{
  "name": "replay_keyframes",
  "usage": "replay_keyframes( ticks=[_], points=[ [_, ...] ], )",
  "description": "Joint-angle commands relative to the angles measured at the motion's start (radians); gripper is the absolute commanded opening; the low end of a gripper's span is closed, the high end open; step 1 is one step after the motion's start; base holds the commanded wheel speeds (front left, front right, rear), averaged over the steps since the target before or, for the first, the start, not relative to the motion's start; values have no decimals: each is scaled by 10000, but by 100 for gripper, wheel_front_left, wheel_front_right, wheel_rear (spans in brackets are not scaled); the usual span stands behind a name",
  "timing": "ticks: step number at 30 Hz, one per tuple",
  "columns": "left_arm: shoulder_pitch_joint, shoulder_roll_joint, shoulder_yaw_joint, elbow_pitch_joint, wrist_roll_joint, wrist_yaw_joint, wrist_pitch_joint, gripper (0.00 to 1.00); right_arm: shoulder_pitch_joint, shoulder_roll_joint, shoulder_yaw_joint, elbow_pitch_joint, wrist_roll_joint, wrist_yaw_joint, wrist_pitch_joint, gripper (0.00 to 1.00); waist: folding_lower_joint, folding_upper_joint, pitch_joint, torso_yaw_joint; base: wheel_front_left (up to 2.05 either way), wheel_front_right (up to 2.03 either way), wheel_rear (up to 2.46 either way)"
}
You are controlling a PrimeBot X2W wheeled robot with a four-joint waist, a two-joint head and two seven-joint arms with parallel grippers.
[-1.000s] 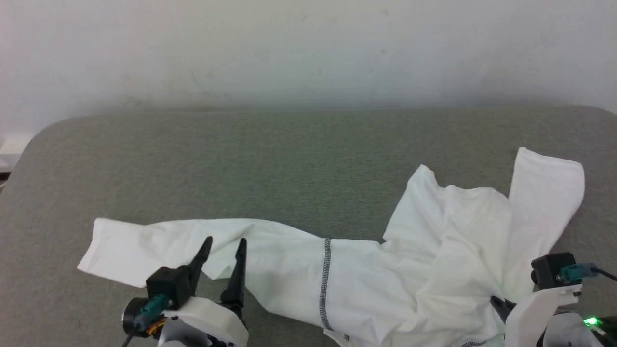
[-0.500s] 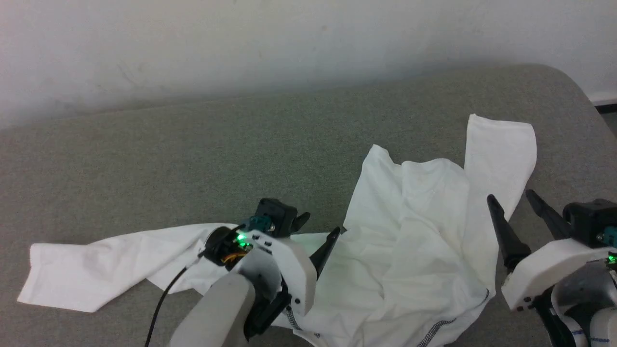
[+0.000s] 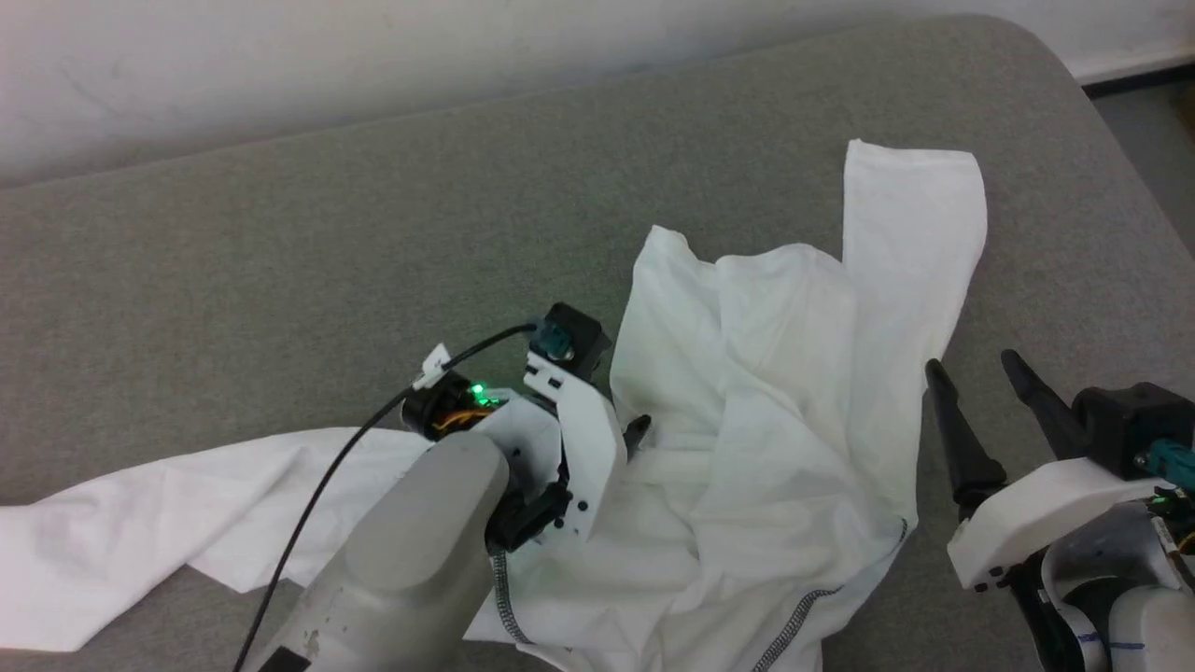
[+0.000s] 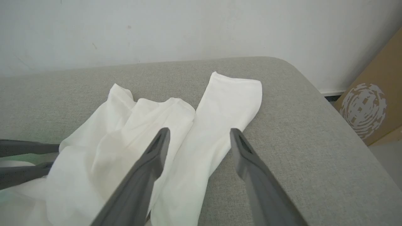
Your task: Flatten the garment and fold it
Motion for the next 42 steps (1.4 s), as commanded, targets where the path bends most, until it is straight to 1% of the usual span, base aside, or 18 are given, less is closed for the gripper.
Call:
replay_keyframes(
  ticks=[1, 2, 3, 6, 10, 16, 20, 22, 25, 27, 28, 29, 32, 33, 36, 38, 40, 42],
  points=[
    [-13, 42, -236, 233, -228, -66, 160, 100, -180, 42, 7, 71, -86, -9, -104, 100, -1, -1, 306, -276, 0, 0, 0],
    [-44, 59, -365, 321, -390, -66, 215, 42, -197, 49, 11, 129, -110, -9, -141, 100, -1, -1, 322, -280, 0, 0, 0],
    [-78, 96, -528, 368, -536, -66, 237, 0, -214, 55, 14, 182, -139, -9, -179, 100, -1, -1, 330, -279, 0, 0, 0],
    [-161, 199, -646, 404, -1057, -67, -173, 0, -273, 67, -12, 322, -193, -9, -261, 100, -1, -1, 272, -212, 0, 0, 0],
    [-433, 425, -9, 561, -1373, -24, -1611, 0, -303, 74, -18, 456, -264, -9, -285, 100, -1, -1, -6, -9, 0, 0, 0],
    [-889, 998, 1540, 738, -1638, 672, -4158, 0, -316, 77, 84, 501, -295, -9, -176, 100, -1, -1, -510, 487, 0, 0, 0],
    [-1007, 1523, 2501, 750, -1880, 1131, -5347, 0, -309, 77, 280, 587, -219, -9, -62, 100, -1, -1, -616, 896, 0, 0, 0],
    [-959, 1780, 2840, 824, -1979, 1338, -5638, 0, -316, 78, 381, 662, -166, -9, -18, 100, -1, -1, -590, 1090, 0, 0, 0],
    [-746, 2082, 3139, 1050, -2057, 1651, -5803, 0, -354, 78, 539, 816, -161, -9, 55, 100, -1, -1, -488, 1329, 0, 0, 0],
    [-581, 2193, 3156, 1285, -2048, 1717, -5823, 0, -392, 78, 609, 924, -168, -9, 107, 100, -1, -1, -386, 1480, 0, 0, 0],
    [-497, 2205, 3105, 1405, -2016, 1697, -5850, 56, -415, 78, 651, 990, -179, -9, 136, 100, -1, -1, -353, 1548, 0, 0, 0],
    [-419, 2199, 3024, 1503, -1963, 1646, -5903, 100, -450, 78, 706, 1055, -175, -9, 156, 100, -1, -1, -333, 1603, 0, 0, 0],
    [-189, 2078, 2932, 1509, -1915, 1434, -6313, 100, -654, -39, 881, 1208, -202, -9, 194, 100, -1, -1, -369, 1777, 0, 0, 0],
    [-116, 2070, 2954, 1386, -1834, 1424, -6522, 100, -751, -94, 924, 1240, -177, -9, 215, 100, -1, -1, -411, 1859, 0, 0, 0],
    [305, 2013, 3230, 514, -1522, 1415, -6839, 100, -1091, -191, 1020, 1348, 132, -9, 369, 100, -1, -1, -592, 2137, 0, 0, 0],
    [816, 1910, 3724, -789, -1068, 1466, -6858, 100, -1304, -250, 1018, 1586, 414, -9, 649, 100, -1, -1, -714, 2388, 0, 0, 0],
    [1653, 1683, 4175, -2054, -544, 1549, -6862, 100, -1459, -468, 1226, 2026, 556, -9, 1143, 100, -1, -1, -833, 2671, 0, 0, 0],
    [2568, 1402, 4394, -3054, -81, 1498, -6864, 100, -1593, -550, 1304, 2581, 862, -9, 1636, 100, -1, -1, -928, 2971, 0, 0, 0]
  ],
)
